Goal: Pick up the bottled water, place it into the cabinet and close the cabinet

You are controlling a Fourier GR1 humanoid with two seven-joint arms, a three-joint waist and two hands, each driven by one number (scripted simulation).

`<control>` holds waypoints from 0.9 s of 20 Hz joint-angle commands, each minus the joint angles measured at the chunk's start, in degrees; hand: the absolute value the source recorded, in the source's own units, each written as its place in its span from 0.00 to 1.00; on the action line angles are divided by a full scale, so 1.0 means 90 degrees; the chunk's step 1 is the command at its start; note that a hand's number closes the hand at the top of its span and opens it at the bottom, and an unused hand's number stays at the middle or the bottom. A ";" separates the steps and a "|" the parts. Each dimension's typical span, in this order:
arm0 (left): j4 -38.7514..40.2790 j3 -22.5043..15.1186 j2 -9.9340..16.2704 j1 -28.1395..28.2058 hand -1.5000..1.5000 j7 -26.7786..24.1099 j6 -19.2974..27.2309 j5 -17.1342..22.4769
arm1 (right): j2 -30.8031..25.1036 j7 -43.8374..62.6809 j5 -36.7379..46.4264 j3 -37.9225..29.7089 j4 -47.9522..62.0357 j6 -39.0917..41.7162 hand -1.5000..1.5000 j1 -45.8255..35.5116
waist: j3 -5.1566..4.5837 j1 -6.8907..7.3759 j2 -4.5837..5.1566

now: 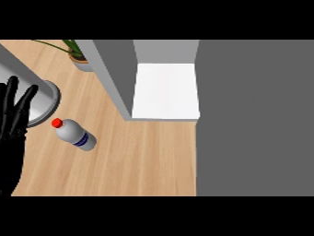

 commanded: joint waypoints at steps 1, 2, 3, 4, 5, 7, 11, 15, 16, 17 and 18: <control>-0.0088 -0.0132 -0.0176 -0.0233 0.00 0.0328 0.0338 -0.0374 | 0.0140 0.0447 0.0131 0.0327 -0.0952 -0.0053 0.00 0.0558 | -0.0079 -0.0128 0.0049; -0.0449 -0.0123 -0.0191 -0.0272 0.00 0.0775 0.0426 -0.0345 | -0.0100 0.0163 -0.0390 -0.0256 -0.0665 0.0246 0.00 0.0583 | -0.0076 -0.0116 0.0052; 0.0286 0.0396 -0.0112 -0.0735 0.00 0.0480 0.0475 -0.0106 | 0.0112 -0.0190 -0.0216 -0.0085 -0.0517 0.0147 0.00 0.0748 | -0.0077 -0.0133 0.0060; -0.0091 0.0003 -0.0307 -0.0787 0.00 0.0922 0.0788 -0.0555 | 0.0404 0.0085 0.0341 0.0427 -0.0667 -0.0206 0.00 0.0722 | -0.0077 -0.0120 0.0056; -0.0348 0.0049 -0.0336 -0.0677 0.00 0.1271 0.0834 -0.0453 | -0.0163 0.0341 -0.0670 -0.0495 -0.1062 0.0302 0.00 0.0937 | -0.0075 -0.0145 0.0048; 0.0115 -0.0329 -0.0570 -0.0306 0.00 0.1639 0.1305 0.0719 | 0.0321 0.0577 -0.1111 0.0550 -0.0772 0.0554 0.00 0.1183 | -0.0080 -0.0195 0.0064; -0.0270 -0.1188 -0.0580 -0.0471 0.00 0.2338 0.2396 0.0457 | -0.0002 0.0810 -0.1897 0.0132 -0.1385 0.0898 0.00 0.1834 | -0.0068 -0.0232 0.0036; -0.1297 -0.1652 -0.0584 -0.0609 0.00 0.3503 0.2824 -0.0295 | -0.0381 0.1666 -0.2727 -0.0458 -0.2052 0.0890 0.00 0.1747 | -0.0070 -0.0125 0.0042; -0.1183 -0.1417 -0.0584 -0.0652 0.00 0.3340 0.2591 -0.0156 | -0.0339 0.1726 -0.2824 -0.0568 -0.2374 0.0884 0.00 0.2074 | -0.0075 -0.0138 0.0047; -0.1486 -0.1956 -0.0584 -0.0387 0.00 0.3554 0.2926 -0.0338 | -0.0101 0.1272 -0.2373 -0.0187 -0.2083 0.1016 0.00 0.2125 | -0.0074 -0.0121 0.0043; -0.1738 -0.1737 -0.0585 -0.0417 0.00 0.3864 0.2836 -0.0492 | -0.0220 0.1571 -0.2693 -0.0389 -0.2730 0.1041 0.00 0.2617 | -0.0073 -0.0153 0.0030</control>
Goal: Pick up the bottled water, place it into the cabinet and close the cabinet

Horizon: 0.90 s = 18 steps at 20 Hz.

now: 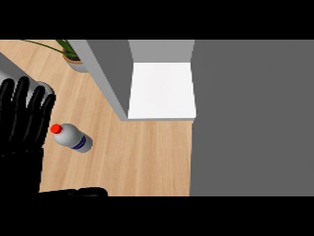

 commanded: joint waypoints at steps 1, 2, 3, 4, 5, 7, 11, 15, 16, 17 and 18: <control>-0.0180 -0.0658 -0.0019 -0.0117 0.00 0.0371 0.0683 -0.0450 | -0.0139 0.0799 -0.0691 -0.0210 -0.1108 -0.0058 0.00 0.0359 | -0.0004 -0.0004 0.0005; -0.0149 -0.0888 -0.0019 -0.0360 0.00 0.0577 0.0868 -0.0742 | -0.0121 0.1013 -0.0817 -0.0279 -0.1074 -0.0294 0.00 -0.0018 | -0.0003 0.0003 0.0007; -0.0896 -0.0738 -0.0017 -0.0048 0.00 0.1265 0.0595 -0.0890 | -0.0196 0.0628 -0.0976 -0.0471 -0.1046 0.0124 0.00 0.0457 | 0.0003 0.0005 -0.0015; -0.0784 -0.0659 0.0015 -0.0138 0.00 0.1093 0.0476 -0.0807 | -0.0240 0.0806 -0.1109 -0.0587 -0.0824 0.0029 0.00 0.0003 | -0.0002 0.0030 0.0004; -0.0657 -0.1028 -0.0019 -0.0062 0.00 0.1016 0.0810 -0.1117 | -0.0025 0.0940 -0.0689 -0.0232 -0.1157 -0.0173 0.00 0.0172 | -0.0003 0.0016 0.0000; -0.1062 -0.1158 -0.0019 0.0008 0.00 0.1468 0.0744 -0.1414 | 0.0118 0.0417 -0.0672 -0.0163 -0.1244 0.0315 0.00 0.1026 | 0.0003 -0.0030 -0.0023; -0.1047 -0.1490 -0.0020 -0.0169 0.00 0.1718 0.1050 -0.1814 | -0.0159 0.0320 -0.1258 -0.0876 -0.0843 0.0643 0.00 0.0838 | 0.0002 0.0000 -0.0011; -0.0794 -0.1635 -0.0014 -0.0196 0.00 0.1676 0.1243 -0.2077 | 0.0049 0.0617 -0.1029 -0.0623 -0.1230 0.0284 0.00 0.0740 | -0.0002 0.0008 -0.0011; -0.0938 -0.1736 -0.0015 -0.0352 0.00 0.1934 0.1356 -0.2195 | -0.0076 0.0475 -0.1345 -0.0943 -0.0834 0.0472 0.00 0.0698 | 0.0003 0.0012 -0.0011; -0.1087 -0.1363 0.0103 -0.0258 0.00 0.1963 0.1122 -0.1945 | 0.0015 0.0679 -0.1327 -0.0762 -0.1357 0.0353 0.00 0.0883 | -0.0003 -0.0006 -0.0024; -0.0953 -0.1335 -0.0016 -0.0513 0.00 0.2187 0.1236 -0.2052 | -0.0099 0.0527 -0.1472 -0.1014 -0.1254 0.0610 0.00 0.1123 | 0.0003 -0.0044 -0.0022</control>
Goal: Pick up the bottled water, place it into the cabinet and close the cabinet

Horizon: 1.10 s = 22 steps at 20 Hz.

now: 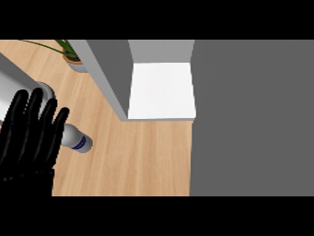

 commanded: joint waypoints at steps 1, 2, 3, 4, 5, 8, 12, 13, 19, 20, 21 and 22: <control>-0.0577 0.0031 0.0060 0.0001 0.00 0.0479 0.0056 -0.0544 | 0.0092 0.0339 -0.1059 -0.0140 -0.1094 0.0062 0.00 0.0556 | 0.0001 -0.0008 -0.0010; -0.0411 -0.0399 -0.0065 0.0242 0.00 0.0174 0.0224 -0.0761 | 0.0002 0.0477 -0.1270 -0.0302 -0.1082 -0.0023 0.00 0.0404 | 0.0000 0.0010 -0.0014; -0.0693 0.0107 0.0151 0.0262 0.00 0.0400 0.0113 -0.0459 | 0.0068 0.0484 -0.1187 -0.0168 -0.1276 -0.0005 0.00 0.0545 | -0.0004 0.0004 -0.0022; -0.0595 -0.0075 0.0041 0.0114 0.00 0.0578 0.0223 -0.0789 | 0.0111 0.0474 -0.1072 -0.0071 -0.1409 0.0055 0.00 0.0762 | 0.0002 -0.0024 -0.0034; -0.0747 0.0059 0.0144 0.0219 0.00 0.0531 0.0142 -0.0496 | 0.0071 0.0778 -0.1110 -0.0026 -0.1414 -0.0240 0.00 0.0374 | -0.0008 0.0046 -0.0016; -0.0726 0.0456 0.0402 0.0366 0.00 0.0339 0.0155 -0.0643 | 0.0203 0.0301 -0.0991 -0.0054 -0.1225 0.0024 0.00 0.0685 | -0.0006 0.0019 -0.0031; -0.0459 0.0634 0.0398 0.0625 0.00 -0.0027 0.0295 -0.0449 | 0.0168 0.0186 -0.1068 -0.0187 -0.1096 0.0139 0.00 0.0679 | -0.0009 0.0017 0.0003; -0.0294 0.0822 0.0364 0.0549 0.00 -0.0033 0.0366 -0.0380 | -0.0022 0.0404 -0.1508 -0.0431 -0.1296 0.0160 0.00 0.0810 | -0.0011 -0.0029 -0.0001; -0.0277 0.0949 0.0609 0.1574 0.00 -0.0653 0.0159 0.0296 | -0.0113 0.0091 -0.1676 -0.0785 -0.1097 0.0371 0.00 0.0844 | -0.0017 0.0004 0.0003; -0.0448 0.1426 0.0897 0.1803 0.00 -0.0646 -0.0033 0.0672 | 0.0024 0.0186 -0.1558 -0.0584 -0.1306 0.0265 0.00 0.1040 | -0.0031 0.0000 -0.0014; 0.0078 0.1416 0.0767 0.1650 0.00 -0.0983 0.0006 0.0696 | 0.0064 0.0141 -0.1498 -0.0471 -0.1363 0.0359 0.00 0.1112 | -0.0026 -0.0042 0.0006; 0.0272 0.1077 0.0529 0.2029 0.00 -0.1471 0.0121 0.0698 | -0.0081 -0.0070 -0.1697 -0.0779 -0.1139 0.0588 0.00 0.1199 | -0.0024 -0.0048 -0.0003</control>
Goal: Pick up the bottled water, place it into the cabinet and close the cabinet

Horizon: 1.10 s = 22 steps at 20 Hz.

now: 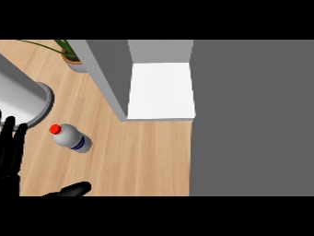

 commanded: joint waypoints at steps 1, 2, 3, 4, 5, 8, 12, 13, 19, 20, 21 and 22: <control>0.0350 0.0333 0.0049 0.0521 0.00 -0.0969 -0.0220 0.0779 | 0.0013 0.0366 -0.1203 -0.0234 -0.0980 0.0012 0.00 0.0443 | -0.0005 0.0001 0.0017; 0.0277 0.0495 0.0119 0.0448 0.00 -0.0661 -0.0253 0.0753 | -0.0028 0.0413 -0.1399 -0.0319 -0.1226 -0.0004 0.00 0.0522 | -0.0002 -0.0030 0.0009; 0.0277 0.0517 0.0179 0.0640 0.00 -0.0801 -0.0390 0.0930 | 0.0158 0.0527 -0.0956 0.0135 -0.1489 -0.0131 0.00 0.0543 | -0.0009 0.0004 0.0008; 0.0301 0.0776 0.0238 0.0728 0.00 -0.1002 -0.0484 0.1152 | -0.0008 0.0343 -0.1315 -0.0269 -0.1084 0.0029 0.00 0.0509 | -0.0002 0.0015 0.0012; 0.0575 0.0925 0.0188 0.0467 0.00 -0.0973 -0.0428 0.1145 | -0.0246 0.0322 -0.1693 -0.0553 -0.1024 0.0198 0.00 0.0523 | 0.0000 -0.0044 0.0015; 0.1191 0.1101 0.0307 0.0483 0.00 -0.1655 -0.0780 0.1401 | 0.0030 0.0309 -0.1364 -0.0262 -0.1230 0.0050 0.00 0.0674 | -0.0006 -0.0059 0.0018; 0.2242 0.1643 0.0286 0.0555 0.00 -0.2725 -0.1262 0.2117 | 0.0078 -0.0045 -0.1289 -0.0286 -0.0962 0.0284 0.00 0.0768 | -0.0012 -0.0067 0.0023; 0.2443 0.1483 0.0158 0.0502 0.00 -0.3016 -0.1279 0.1992 | -0.0147 0.0017 -0.1477 -0.0558 -0.0787 0.0309 0.00 0.0615 | -0.0001 -0.0024 0.0032; 0.3672 0.1985 0.0166 0.0232 0.00 -0.3608 -0.1506 0.2212 | 0.0036 -0.0052 -0.1497 -0.0351 -0.1258 0.0426 0.00 0.1194 | 0.0001 -0.0106 0.0022; 0.3857 0.2123 0.0223 -0.0002 0.00 -0.3524 -0.1595 0.2372 | -0.0174 -0.0286 -0.1682 -0.0685 -0.0761 0.0578 0.00 0.0865 | 0.0007 -0.0056 0.0033; 0.4021 0.2039 0.0099 0.0018 0.00 -0.3771 -0.1510 0.2218 | -0.0053 -0.0065 -0.1497 -0.0421 -0.1022 0.0339 0.00 0.0835 | 0.0004 -0.0033 0.0038; 0.4306 0.2227 0.0217 -0.0212 0.00 -0.3755 -0.1583 0.2318 | -0.0231 0.0051 -0.1733 -0.0559 -0.1198 0.0395 0.00 0.0999 | 0.0001 -0.0083 0.0038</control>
